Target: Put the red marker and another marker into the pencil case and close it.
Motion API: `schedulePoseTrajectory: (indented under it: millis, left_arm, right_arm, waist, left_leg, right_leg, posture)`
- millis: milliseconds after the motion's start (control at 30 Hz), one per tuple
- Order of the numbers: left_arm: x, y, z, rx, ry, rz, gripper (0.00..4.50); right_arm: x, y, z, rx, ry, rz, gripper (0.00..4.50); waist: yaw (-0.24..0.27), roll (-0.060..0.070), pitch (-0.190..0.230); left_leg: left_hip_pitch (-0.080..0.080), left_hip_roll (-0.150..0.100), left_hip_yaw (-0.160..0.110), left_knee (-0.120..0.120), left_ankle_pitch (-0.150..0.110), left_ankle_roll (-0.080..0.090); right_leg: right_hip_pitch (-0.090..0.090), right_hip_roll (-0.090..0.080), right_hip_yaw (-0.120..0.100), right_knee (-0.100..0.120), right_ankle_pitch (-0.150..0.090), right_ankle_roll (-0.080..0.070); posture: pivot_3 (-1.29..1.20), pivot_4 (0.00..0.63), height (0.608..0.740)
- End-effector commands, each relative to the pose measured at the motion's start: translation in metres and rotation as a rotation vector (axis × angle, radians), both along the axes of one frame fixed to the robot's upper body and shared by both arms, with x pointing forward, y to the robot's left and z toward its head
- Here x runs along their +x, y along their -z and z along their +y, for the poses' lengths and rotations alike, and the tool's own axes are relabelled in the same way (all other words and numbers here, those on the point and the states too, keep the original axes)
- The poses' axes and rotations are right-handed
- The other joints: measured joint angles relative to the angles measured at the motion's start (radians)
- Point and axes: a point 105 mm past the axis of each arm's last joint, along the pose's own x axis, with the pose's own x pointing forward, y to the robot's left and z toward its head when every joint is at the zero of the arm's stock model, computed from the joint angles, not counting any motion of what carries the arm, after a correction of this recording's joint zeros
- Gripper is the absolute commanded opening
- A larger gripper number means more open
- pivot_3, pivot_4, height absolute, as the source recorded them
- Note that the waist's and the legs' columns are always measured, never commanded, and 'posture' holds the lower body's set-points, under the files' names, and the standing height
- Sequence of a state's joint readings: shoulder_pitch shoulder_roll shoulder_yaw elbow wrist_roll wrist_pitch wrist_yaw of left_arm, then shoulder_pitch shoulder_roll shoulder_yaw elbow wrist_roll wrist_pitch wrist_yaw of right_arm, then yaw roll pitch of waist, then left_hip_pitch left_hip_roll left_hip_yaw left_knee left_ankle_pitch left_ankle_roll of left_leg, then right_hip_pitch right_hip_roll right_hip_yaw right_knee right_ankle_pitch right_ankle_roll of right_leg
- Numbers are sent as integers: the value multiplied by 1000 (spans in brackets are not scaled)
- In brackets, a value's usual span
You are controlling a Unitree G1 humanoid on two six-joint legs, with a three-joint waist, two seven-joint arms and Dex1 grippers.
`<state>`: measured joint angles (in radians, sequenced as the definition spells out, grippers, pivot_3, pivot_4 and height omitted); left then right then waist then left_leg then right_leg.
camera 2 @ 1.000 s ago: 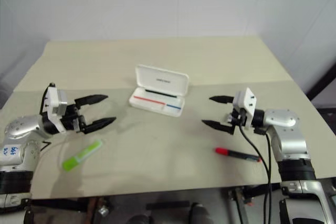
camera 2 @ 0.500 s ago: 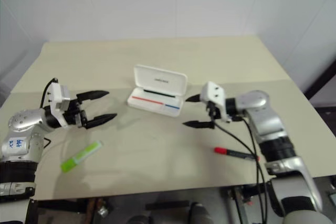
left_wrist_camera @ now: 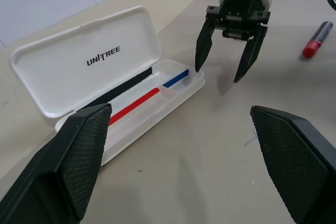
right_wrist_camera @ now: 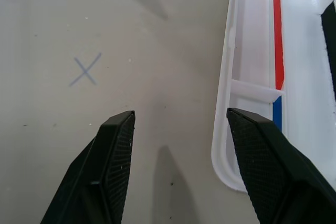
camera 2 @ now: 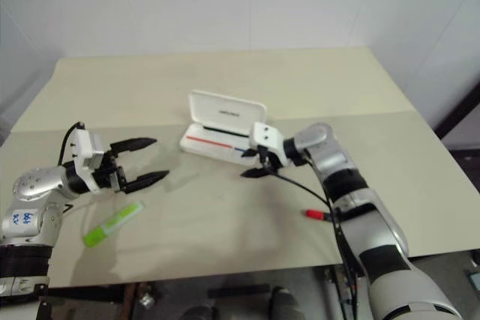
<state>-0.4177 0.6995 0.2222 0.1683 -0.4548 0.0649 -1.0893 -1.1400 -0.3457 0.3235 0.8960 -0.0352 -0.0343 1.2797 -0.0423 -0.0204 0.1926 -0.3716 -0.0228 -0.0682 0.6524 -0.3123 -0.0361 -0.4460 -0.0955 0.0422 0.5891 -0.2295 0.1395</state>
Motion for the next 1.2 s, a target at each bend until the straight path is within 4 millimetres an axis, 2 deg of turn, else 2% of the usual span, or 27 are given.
schedulePoseTrajectory:
  millis: [33, 433, 767, 867, 1067, 1200]
  left_arm:
    - [-2, -12, 2, -6, -15, -51, 4500]
    - [-4, -18, 0, -11, -23, -80, 4500]
    - [-5, -25, 2, -16, -42, -103, 4500]
    - [-5, -26, 5, -18, -56, -111, 4500]
    - [-6, -29, 4, -18, -60, -121, 4500]
    - [-6, -29, 4, -16, -61, -123, 4500]
  right_arm:
    - [7, -9, 4, -30, 0, -54, 2882]
    - [13, 1, -2, -103, 18, -39, 2882]
    - [18, 7, 17, -166, 38, -74, 2882]
    - [18, 9, 22, -198, 25, -93, 2289]
    - [17, 7, 27, -212, 10, -109, 138]
    - [18, 4, 28, -205, 11, -117, 38]
  waist:
    - [-4, 0, 0]
    - [-16, 0, 0]
    - [-18, 0, 0]
    - [-21, 0, 0]
    - [-23, 0, 0]
    - [-32, -1, 0]
  left_leg:
    - [0, 0, 0, 0, 0, 0]
    - [0, 0, 0, 0, 0, -1]
    - [2, 0, 0, 0, 1, -2]
    - [2, 0, 0, 0, 1, -2]
    - [2, 0, 0, 0, 1, -2]
    - [2, 0, 0, 1, 1, -2]
  right_leg:
    - [0, 0, 0, 0, 0, 0]
    - [0, 0, 0, 0, 0, 0]
    - [0, 0, 0, 2, 0, 0]
    - [0, 0, 0, 3, 0, 0]
    - [0, 0, 0, 4, 0, 0]
    - [0, 0, 0, 4, 0, 0]
  posture:
    - [0, 150, 740]
    - [0, 150, 740]
    - [0, 150, 740]
    - [0, 150, 740]
    - [0, 150, 740]
    - [0, 150, 740]
